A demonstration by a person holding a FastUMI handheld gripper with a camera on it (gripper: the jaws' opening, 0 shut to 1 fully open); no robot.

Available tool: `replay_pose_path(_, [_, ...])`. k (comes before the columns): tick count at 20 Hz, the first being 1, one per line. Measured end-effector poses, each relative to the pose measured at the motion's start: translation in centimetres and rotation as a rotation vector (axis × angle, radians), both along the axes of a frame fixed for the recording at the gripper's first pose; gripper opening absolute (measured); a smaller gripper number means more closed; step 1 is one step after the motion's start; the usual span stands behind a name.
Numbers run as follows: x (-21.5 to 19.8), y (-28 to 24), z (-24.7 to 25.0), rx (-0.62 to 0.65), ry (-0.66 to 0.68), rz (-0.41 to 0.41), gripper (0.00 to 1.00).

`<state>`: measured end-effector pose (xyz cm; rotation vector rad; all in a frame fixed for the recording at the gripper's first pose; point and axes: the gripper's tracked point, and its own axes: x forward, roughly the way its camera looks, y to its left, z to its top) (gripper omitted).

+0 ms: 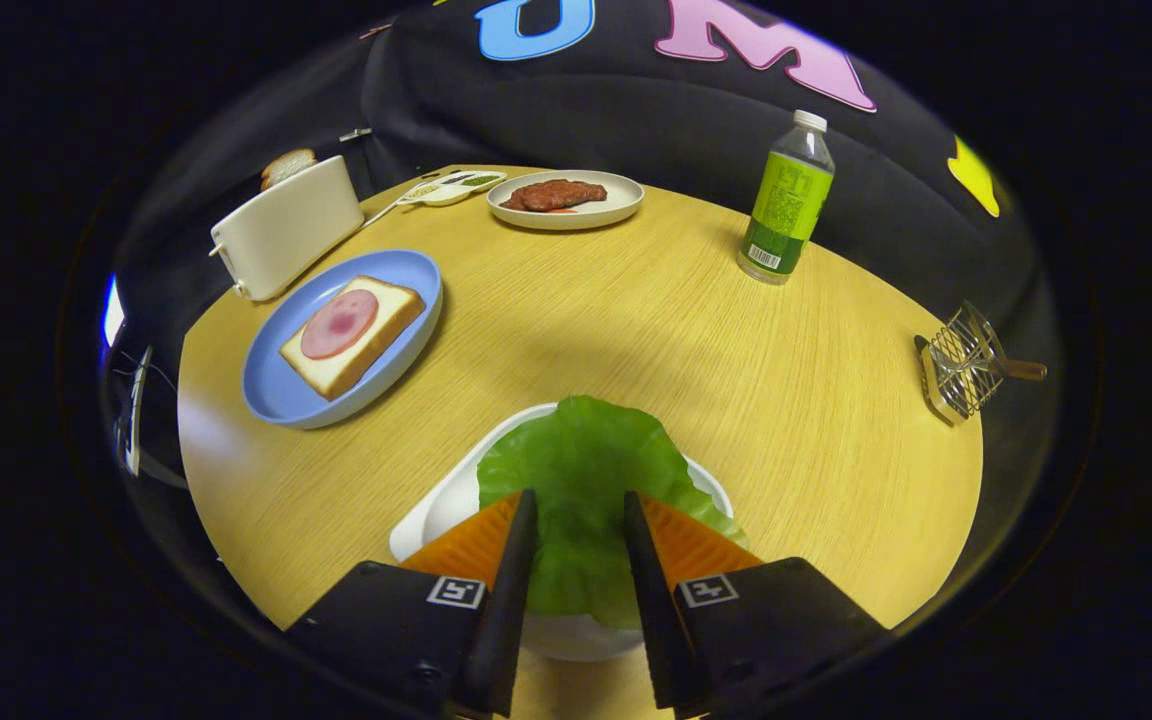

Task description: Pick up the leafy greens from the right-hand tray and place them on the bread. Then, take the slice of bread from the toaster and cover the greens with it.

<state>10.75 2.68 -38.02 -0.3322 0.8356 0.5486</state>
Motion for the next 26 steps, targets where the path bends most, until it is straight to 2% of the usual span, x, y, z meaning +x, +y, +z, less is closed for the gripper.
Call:
replay_pose_path(2, [-0.1,-0.1,0.2,-0.008,0.002,-0.021,0.26])
replay_pose_path(4, [0.0,-0.1,0.3,-0.016,0.004,-0.027,0.25])
replay_pose_path(5, [-0.1,0.0,0.2,-0.015,0.011,-0.033,0.08])
replay_pose_path(7, [-0.3,0.4,0.3,0.003,0.029,-0.025,0.07])
replay_pose_path(10, [-0.6,0.6,1.4,0.029,0.044,-0.068,0.07])
replay_pose_path(15, [-0.7,0.3,5.3,-0.012,-0.025,-0.098,0.07])
replay_pose_path(19, [-0.6,1.5,9.6,0.006,-0.076,-0.128,0.07])
replay_pose_path(26, [-0.4,8.7,14.5,0.055,-0.116,-0.069,0.07])
